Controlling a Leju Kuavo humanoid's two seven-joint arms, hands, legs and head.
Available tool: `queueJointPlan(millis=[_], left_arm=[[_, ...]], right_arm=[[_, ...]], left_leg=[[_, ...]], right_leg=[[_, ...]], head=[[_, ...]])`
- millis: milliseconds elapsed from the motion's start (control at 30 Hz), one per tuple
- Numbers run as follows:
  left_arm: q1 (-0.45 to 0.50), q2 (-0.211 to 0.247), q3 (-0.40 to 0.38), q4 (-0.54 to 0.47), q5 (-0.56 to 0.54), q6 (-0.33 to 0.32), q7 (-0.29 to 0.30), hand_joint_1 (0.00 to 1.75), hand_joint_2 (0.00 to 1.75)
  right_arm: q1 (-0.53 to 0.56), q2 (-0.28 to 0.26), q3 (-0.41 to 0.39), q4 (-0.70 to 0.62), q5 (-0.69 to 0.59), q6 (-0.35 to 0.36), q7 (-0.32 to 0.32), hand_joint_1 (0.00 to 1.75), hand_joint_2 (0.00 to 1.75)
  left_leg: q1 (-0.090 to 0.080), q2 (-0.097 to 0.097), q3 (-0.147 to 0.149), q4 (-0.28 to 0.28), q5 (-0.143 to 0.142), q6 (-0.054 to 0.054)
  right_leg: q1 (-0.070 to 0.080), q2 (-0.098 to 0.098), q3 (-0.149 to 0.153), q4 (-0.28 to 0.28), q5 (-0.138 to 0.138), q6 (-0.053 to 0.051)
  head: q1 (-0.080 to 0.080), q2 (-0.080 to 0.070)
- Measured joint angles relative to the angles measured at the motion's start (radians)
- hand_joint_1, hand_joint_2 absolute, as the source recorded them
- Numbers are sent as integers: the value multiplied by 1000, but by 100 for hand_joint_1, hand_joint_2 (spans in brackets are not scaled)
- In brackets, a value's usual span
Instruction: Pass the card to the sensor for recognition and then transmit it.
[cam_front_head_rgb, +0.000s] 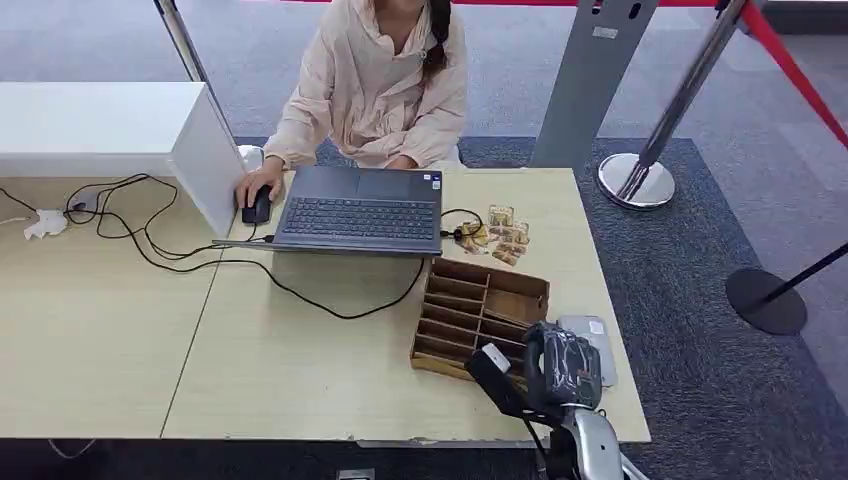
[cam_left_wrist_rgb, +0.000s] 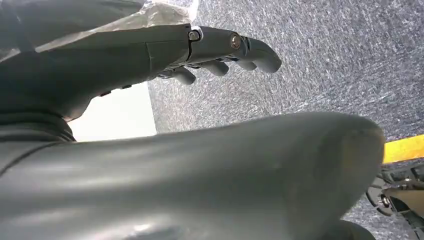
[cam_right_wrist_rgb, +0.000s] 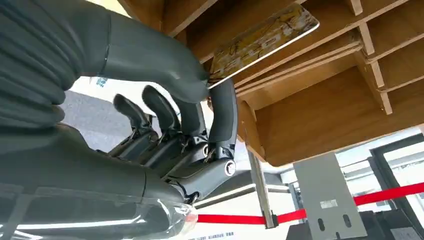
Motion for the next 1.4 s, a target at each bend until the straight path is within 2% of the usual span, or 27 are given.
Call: queueJointPlan(millis=[333, 400, 567, 600, 633, 667, 700, 733, 900, 1400], left_arm=[[0, 0, 0, 0, -4, -3, 4, 0, 0], [0, 0, 0, 0, -4, -3, 4, 0, 0], [0, 0, 0, 0, -5, -3, 4, 0, 0], [0, 0, 0, 0, -4, -3, 4, 0, 0], [0, 0, 0, 0, -4, -3, 4, 0, 0], [0, 0, 0, 0, -4, -3, 4, 0, 0], [0, 0, 0, 0, -4, -4, 4, 0, 0], [0, 0, 0, 0, -4, -8, 5, 0, 0], [0, 0, 0, 0, -2, -12, 5, 0, 0], [0, 0, 0, 0, 1, -9, 0, 0, 0]], right_arm=[[0, 5, 0, 0, -3, 0, 0, 129, 175], [0, 6, 0, 0, -3, 0, 0, 119, 175], [0, 8, 0, 0, -3, 0, 0, 113, 175], [0, 8, 0, 0, -3, 0, 0, 98, 175], [0, 9, 0, 0, -3, 0, 0, 73, 175], [0, 9, 0, 0, -3, 0, 0, 73, 175], [0, 9, 0, 0, -3, 0, 0, 33, 175], [0, 10, 0, 0, -4, -1, 0, 16, 175], [0, 9, 0, 0, -5, -2, 0, 12, 175], [-1, 9, -8, -1, -10, 0, 0, 24, 175]], left_leg=[[0, 0, 0, 0, 0, 0], [0, 0, 0, 0, 0, 0], [0, 0, 0, 0, 0, 0], [0, 0, 0, 0, 0, 0], [0, 0, 0, 0, 0, 0], [0, 0, 0, 0, 0, 0], [0, 0, 0, 0, 0, 0], [0, 0, 0, 0, 0, 0], [0, 0, 0, 0, 0, 0], [0, 0, 0, 0, 0, 0]], right_leg=[[0, 0, 0, 0, 0, 0], [0, 0, 0, 0, 0, 0], [0, 0, 0, 0, 0, 0], [0, 0, 0, 0, 0, 0], [0, 0, 0, 0, 0, 0], [0, 0, 0, 0, 0, 0], [0, 0, 0, 0, 0, 0], [0, 0, 0, 0, 0, 0], [0, 0, 0, 0, 0, 0], [0, 0, 0, 0, 0, 0]], head=[[0, 0], [0, 0], [0, 0], [0, 0], [0, 0], [0, 0], [0, 0], [0, 0], [0, 0], [0, 0]])
